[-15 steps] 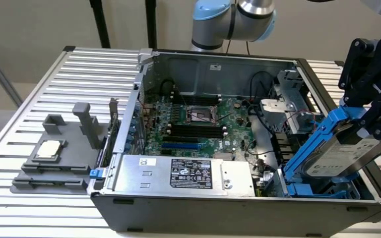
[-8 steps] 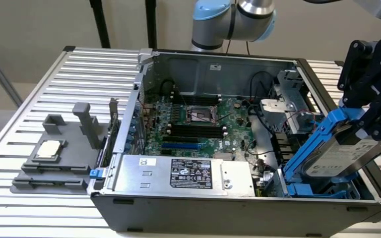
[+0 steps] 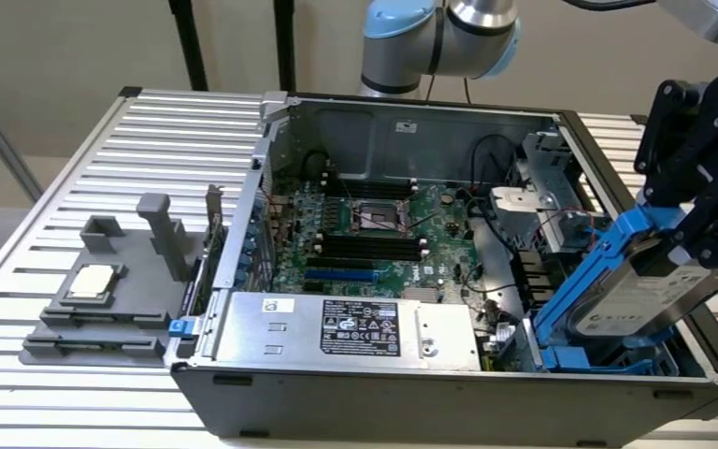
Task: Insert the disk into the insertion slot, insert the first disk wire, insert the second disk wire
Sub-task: 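Insert the disk into the insertion slot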
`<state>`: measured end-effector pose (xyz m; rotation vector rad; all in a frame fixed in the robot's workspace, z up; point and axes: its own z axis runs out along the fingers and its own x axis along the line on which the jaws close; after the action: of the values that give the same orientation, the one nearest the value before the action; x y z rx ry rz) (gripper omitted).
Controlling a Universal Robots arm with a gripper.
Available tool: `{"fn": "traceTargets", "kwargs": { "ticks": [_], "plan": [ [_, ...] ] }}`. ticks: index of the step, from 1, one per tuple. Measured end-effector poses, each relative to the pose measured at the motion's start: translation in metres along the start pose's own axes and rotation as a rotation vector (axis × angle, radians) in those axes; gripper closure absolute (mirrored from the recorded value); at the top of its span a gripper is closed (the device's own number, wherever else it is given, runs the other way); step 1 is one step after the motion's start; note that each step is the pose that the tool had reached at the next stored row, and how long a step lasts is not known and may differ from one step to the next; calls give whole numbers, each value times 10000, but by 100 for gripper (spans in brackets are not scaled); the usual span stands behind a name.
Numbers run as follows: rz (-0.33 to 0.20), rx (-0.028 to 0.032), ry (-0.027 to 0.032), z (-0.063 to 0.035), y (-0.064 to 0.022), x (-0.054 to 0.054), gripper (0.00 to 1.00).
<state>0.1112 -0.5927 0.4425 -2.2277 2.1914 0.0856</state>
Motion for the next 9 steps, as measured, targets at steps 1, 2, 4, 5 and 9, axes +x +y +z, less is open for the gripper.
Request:
{"fn": "traceTargets", "kwargs": {
  "ticks": [1,2,4,5,9],
  "plan": [
    [1,-1,17,3,0,0,68],
    [1,-2,30,6,0,1,68],
    [2,-5,45,13,0,1,68],
    [2,-6,45,16,0,1,68],
    [2,-10,47,25,-1,0,68]
  ]
}}
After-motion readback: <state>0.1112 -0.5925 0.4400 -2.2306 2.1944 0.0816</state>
